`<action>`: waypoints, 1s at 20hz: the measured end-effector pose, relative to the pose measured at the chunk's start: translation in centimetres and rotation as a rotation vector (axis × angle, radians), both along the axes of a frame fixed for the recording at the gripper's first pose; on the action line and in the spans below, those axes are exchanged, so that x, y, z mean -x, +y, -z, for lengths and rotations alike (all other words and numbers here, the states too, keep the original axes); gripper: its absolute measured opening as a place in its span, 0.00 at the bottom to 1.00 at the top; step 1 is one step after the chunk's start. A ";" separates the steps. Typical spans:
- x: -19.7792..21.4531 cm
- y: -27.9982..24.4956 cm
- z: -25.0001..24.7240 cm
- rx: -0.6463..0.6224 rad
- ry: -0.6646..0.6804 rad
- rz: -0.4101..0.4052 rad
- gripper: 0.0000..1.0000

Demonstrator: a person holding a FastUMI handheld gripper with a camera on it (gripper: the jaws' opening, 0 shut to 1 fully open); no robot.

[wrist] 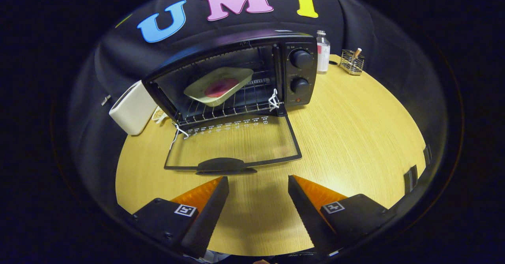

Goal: Open the toaster oven, put the food inside, and close the toaster oven door.

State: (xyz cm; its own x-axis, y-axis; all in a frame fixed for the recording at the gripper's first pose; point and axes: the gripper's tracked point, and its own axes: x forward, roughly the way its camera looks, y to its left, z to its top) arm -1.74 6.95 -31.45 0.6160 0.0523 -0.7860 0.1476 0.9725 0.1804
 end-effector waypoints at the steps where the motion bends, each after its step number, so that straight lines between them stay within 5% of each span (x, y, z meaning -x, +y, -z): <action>1: 0.1 0.3 0.4 0.010 0.015 -0.017 1.00; 7: -0.2 3.2 2.8 0.057 0.066 -0.141 1.00; 20: -2.9 3.5 4.0 0.117 0.070 -0.231 0.99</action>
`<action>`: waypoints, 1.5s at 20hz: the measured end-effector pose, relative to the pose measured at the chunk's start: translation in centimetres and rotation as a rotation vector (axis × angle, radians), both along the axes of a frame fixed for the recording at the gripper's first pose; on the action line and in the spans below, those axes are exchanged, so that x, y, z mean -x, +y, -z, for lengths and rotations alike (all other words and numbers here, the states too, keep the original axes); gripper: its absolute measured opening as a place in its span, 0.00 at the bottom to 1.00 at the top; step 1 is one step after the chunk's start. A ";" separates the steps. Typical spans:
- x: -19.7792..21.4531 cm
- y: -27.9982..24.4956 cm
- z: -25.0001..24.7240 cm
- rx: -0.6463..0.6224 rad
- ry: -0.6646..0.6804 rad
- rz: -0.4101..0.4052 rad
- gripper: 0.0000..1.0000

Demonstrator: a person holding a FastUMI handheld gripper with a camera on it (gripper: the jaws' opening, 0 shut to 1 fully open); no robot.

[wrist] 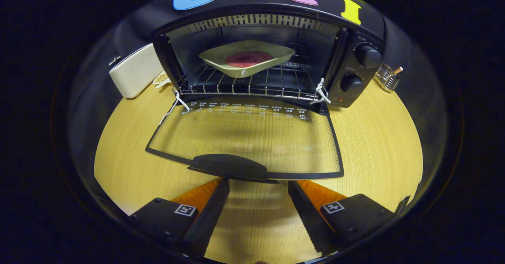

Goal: Open the toaster oven, put the food inside, and close the toaster oven door.

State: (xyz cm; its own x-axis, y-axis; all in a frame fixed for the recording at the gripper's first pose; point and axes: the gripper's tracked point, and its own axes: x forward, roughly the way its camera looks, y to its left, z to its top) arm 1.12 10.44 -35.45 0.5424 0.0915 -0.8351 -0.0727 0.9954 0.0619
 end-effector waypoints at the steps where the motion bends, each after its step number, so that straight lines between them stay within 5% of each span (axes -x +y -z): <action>1: 0.0 -0.2 0.3 -0.006 -0.011 -0.019 0.99; 14: -0.2 0.6 -5.7 -0.093 -0.205 -0.082 0.99; 24: -5.4 -0.1 -18.7 -0.180 -0.489 -0.008 0.99; 30: -3.6 -4.8 -26.0 -0.123 -0.678 0.014 0.99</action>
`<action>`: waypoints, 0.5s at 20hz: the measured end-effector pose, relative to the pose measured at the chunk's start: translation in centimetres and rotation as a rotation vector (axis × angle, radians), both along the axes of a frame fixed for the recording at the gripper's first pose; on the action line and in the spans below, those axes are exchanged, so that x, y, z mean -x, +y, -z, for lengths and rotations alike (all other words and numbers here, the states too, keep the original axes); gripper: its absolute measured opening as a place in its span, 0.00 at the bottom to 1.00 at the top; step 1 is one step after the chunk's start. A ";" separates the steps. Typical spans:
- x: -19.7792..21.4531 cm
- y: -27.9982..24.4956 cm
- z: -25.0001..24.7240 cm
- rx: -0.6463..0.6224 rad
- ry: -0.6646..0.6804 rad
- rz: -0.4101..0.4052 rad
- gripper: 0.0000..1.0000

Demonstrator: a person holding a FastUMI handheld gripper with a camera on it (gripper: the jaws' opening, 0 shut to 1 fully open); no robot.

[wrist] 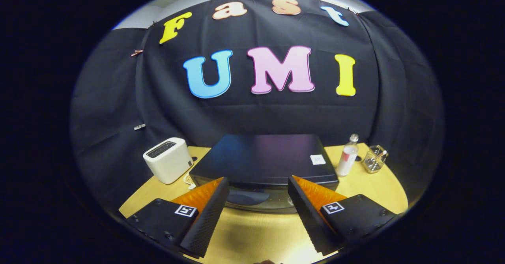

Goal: Open the toaster oven, put the food inside, and close the toaster oven door.

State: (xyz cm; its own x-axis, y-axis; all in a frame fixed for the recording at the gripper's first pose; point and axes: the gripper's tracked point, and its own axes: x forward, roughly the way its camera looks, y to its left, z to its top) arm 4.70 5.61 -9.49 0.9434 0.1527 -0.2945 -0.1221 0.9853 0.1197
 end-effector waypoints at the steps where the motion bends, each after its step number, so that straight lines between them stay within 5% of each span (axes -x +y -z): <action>1: 0.4 -1.0 -1.0 0.016 -0.023 0.012 0.99; 10: 3.7 -7.3 -10.3 0.059 -0.211 0.125 0.99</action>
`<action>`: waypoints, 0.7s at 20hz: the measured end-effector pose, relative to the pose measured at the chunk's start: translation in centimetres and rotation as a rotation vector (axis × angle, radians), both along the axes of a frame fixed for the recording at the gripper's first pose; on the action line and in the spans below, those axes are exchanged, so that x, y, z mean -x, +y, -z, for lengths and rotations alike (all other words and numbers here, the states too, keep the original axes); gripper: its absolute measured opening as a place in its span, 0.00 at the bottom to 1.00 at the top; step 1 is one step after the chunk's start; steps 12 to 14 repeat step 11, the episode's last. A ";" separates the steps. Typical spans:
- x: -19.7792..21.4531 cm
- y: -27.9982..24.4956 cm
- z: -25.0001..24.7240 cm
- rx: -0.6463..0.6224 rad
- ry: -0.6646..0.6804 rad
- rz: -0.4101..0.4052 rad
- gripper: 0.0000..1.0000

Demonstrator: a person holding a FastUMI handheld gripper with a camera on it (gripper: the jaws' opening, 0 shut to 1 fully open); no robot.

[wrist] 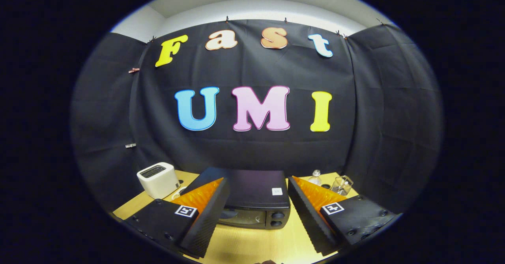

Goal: Open the toaster oven, put the food inside, and close the toaster oven door.

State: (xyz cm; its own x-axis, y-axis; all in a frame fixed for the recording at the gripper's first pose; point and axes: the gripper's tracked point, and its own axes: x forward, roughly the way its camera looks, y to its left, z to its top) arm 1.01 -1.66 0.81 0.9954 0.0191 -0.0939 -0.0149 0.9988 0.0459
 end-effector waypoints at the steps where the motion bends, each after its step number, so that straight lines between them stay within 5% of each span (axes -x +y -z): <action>1: 0.0 -0.4 -0.2 0.013 -0.010 0.008 0.99; 14: -0.2 -0.3 0.2 -0.015 0.016 -0.010 0.99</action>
